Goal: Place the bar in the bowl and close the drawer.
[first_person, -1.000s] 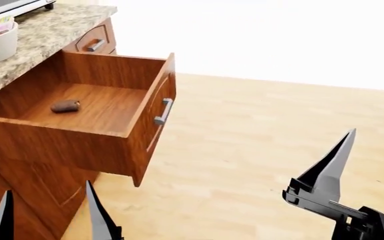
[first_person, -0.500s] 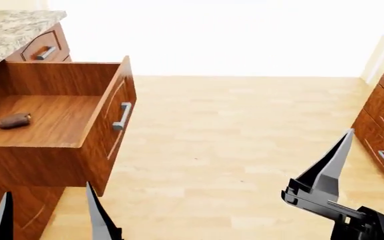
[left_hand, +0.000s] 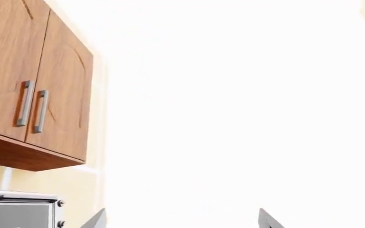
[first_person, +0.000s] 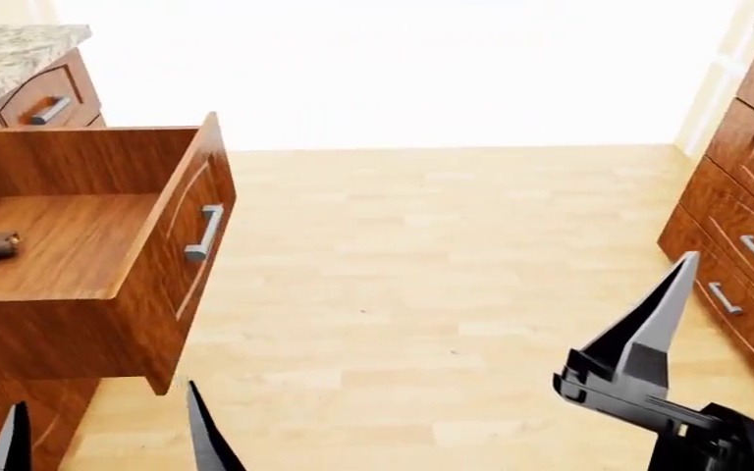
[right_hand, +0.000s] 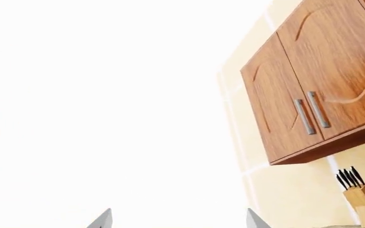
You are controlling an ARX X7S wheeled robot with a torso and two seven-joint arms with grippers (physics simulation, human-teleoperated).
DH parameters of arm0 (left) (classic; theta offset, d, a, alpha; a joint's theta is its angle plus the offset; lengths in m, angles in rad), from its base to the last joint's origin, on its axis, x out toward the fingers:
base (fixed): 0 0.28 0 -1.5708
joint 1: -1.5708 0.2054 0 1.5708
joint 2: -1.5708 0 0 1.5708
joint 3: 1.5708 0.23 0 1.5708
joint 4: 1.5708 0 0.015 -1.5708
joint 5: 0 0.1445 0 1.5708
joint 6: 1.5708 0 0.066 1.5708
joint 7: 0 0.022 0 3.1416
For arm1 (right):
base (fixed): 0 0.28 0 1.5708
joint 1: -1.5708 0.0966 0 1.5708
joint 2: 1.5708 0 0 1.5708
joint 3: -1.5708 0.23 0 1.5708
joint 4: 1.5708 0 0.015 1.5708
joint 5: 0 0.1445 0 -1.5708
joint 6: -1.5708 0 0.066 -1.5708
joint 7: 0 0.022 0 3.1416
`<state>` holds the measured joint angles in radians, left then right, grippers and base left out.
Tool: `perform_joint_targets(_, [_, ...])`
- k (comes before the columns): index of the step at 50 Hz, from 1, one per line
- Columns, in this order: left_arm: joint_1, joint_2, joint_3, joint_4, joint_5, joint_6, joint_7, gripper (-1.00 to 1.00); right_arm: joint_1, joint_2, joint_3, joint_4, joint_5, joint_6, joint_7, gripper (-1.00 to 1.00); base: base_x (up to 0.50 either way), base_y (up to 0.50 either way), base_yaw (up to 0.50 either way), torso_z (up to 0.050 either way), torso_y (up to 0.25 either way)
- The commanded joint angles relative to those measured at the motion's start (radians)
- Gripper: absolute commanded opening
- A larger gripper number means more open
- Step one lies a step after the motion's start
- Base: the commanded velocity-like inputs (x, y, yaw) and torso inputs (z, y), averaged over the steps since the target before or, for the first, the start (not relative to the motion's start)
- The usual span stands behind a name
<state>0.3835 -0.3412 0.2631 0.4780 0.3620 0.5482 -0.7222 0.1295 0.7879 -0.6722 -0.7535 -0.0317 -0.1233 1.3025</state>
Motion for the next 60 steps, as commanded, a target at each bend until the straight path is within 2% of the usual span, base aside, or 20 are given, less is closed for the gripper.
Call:
perform_joint_targets(1, [0.066, 0.076, 0.045, 0.293, 0.151, -0.077, 0.091, 1.0, -0.005, 0.022, 0.01, -0.039, -0.065, -0.04, -0.011, 1.0, 0.0, 0.0, 0.0, 0.0, 0.0])
perform_joint_targets(2, [-0.06, 0.073, 0.002, 0.443, 0.009, -0.227, 0.233, 1.0, -0.014, 0.032, 0.015, -0.048, -0.071, -0.047, -0.005, 1.0, 0.0, 0.0, 0.0, 0.0, 0.0])
perform_joint_targets(3, [-0.182, 0.111, -0.038, 0.568, -0.057, -0.377, 0.353, 1.0, -0.023, 0.039, 0.019, -0.055, -0.076, -0.054, 0.0, 1.0, 0.0, 0.0, 0.0, 0.0, 0.0])
perform_joint_targets(4, [-0.257, 0.261, -0.147, 0.569, -0.072, -0.527, 0.503, 1.0, -0.032, 0.046, 0.022, -0.061, -0.083, -0.062, 0.005, 1.0, 0.0, 0.0, 0.0, 0.0, 0.0])
perform_joint_targets(5, [-0.313, 0.34, -0.18, 0.569, -0.08, -0.582, 0.64, 1.0, -0.04, 0.051, 0.023, -0.065, -0.089, -0.067, 0.009, 1.0, 0.0, 0.0, 0.0, 0.0, 0.0])
perform_joint_targets(8, [-0.356, 0.341, -0.187, 0.569, -0.071, -0.595, 0.646, 1.0, -0.055, 0.06, 0.029, -0.068, -0.099, -0.079, 0.019, 1.0, 0.0, 0.0, 0.0, 0.0, 0.0])
perform_joint_targets(31, [-0.389, 0.341, -0.215, 0.569, -0.096, -0.641, 0.653, 1.0, -0.075, 0.051, 0.029, -0.062, -0.103, -0.077, 0.005, 1.0, 0.06, 0.0, 0.0, 0.0, 0.0])
perform_joint_targets(33, [-0.251, 0.315, -0.291, 0.537, -0.173, -0.475, 0.628, 1.0, -0.078, 0.053, 0.034, -0.065, -0.103, -0.075, 0.008, 1.0, 0.14, 0.0, 0.0, 0.0, 0.0])
perform_joint_targets(35, [-0.189, 0.281, -0.321, 0.393, -0.208, -0.276, 0.577, 1.0, -0.079, 0.054, 0.038, -0.067, -0.102, -0.074, 0.009, 1.0, 0.14, 0.0, 0.0, 0.0, 0.0])
perform_joint_targets(38, [-0.172, 0.262, -0.327, 0.318, -0.217, -0.186, 0.553, 1.0, -0.079, 0.054, 0.04, -0.063, -0.099, -0.078, 0.009, 1.0, 0.14, 0.0, 0.0, 0.0, 0.0])
perform_joint_targets(44, [-0.164, 0.247, -0.322, 0.274, -0.214, -0.136, 0.531, 1.0, -0.085, 0.054, 0.045, -0.05, -0.099, -0.094, 0.012, 1.0, 0.14, 0.0, 0.0, 0.0, 0.0])
perform_joint_targets(60, [-0.152, 0.223, -0.309, 0.276, -0.211, -0.135, 0.501, 1.0, -0.09, 0.039, 0.045, -0.053, -0.102, -0.08, 0.001, 1.0, 0.15, 0.0, 0.0, 0.0, 0.0])
